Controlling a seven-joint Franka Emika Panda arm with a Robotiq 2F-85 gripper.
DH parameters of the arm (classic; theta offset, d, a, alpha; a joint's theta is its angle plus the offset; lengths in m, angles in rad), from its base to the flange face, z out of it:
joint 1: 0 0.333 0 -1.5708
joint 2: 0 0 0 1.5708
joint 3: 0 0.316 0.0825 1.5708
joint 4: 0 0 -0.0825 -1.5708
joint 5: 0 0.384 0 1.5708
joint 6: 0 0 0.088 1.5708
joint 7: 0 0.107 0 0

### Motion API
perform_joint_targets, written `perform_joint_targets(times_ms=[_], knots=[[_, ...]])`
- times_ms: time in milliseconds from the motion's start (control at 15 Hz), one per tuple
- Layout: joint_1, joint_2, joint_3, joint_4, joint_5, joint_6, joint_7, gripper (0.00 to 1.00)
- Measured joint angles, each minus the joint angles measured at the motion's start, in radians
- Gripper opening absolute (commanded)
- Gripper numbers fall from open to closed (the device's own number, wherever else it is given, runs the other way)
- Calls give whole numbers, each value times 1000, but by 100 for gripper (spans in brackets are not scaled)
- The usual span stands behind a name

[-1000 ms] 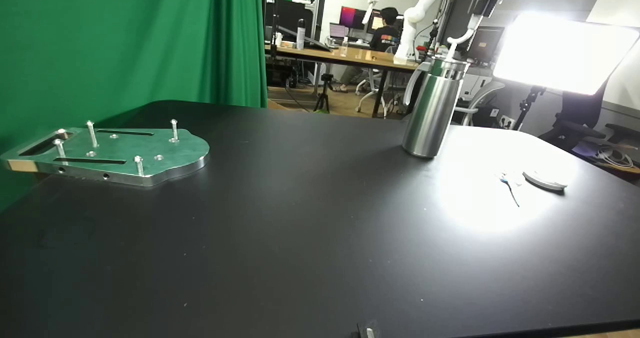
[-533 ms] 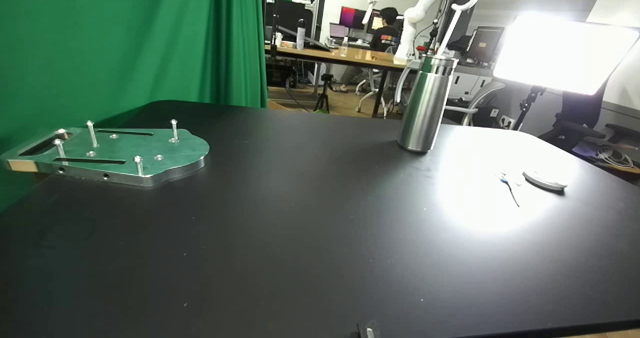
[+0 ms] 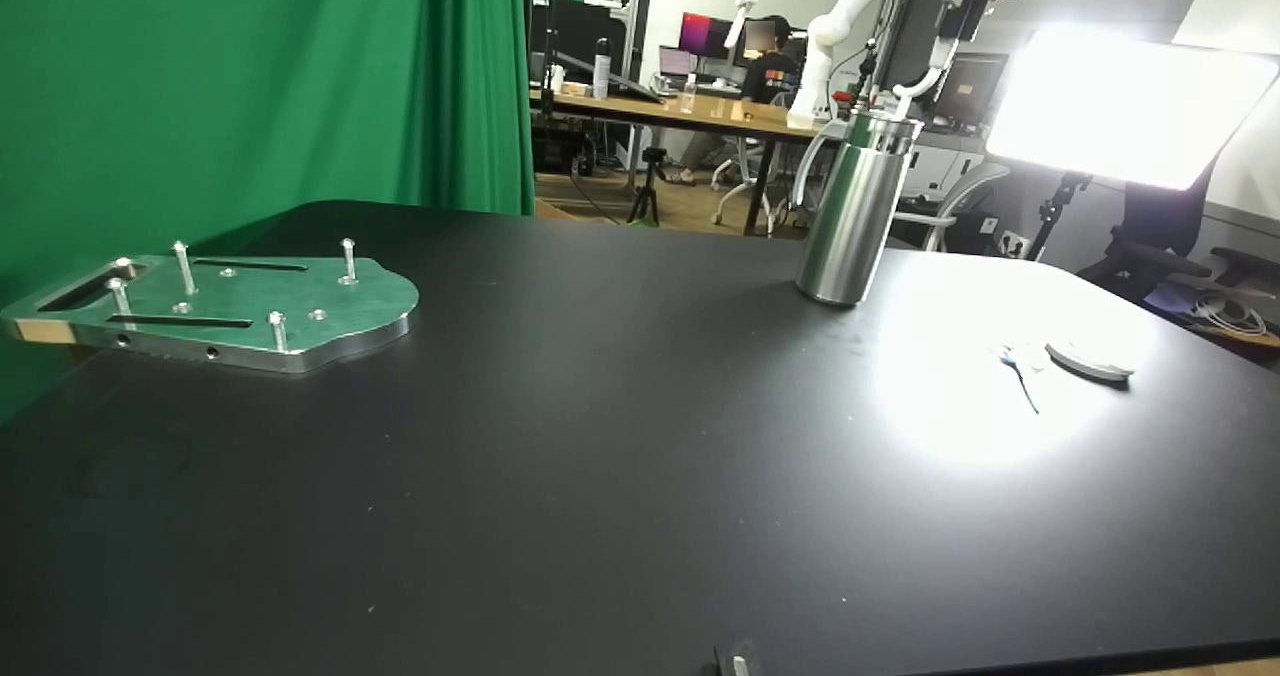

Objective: Use the brush to scrub inside the jar

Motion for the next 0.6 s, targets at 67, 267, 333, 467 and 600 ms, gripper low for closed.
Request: perform_joint_targets(times_ms=[67, 267, 333, 467, 600], knots=[[0, 21, 1, 0, -7, 0, 0, 4], [1, 73, 3, 2, -23, 0, 0, 4], [1, 87, 3, 3, -28, 0, 0, 4], [2, 103, 4, 16, -33, -1, 0, 4], [2, 106, 5, 27, -34, -9, 0, 4]])
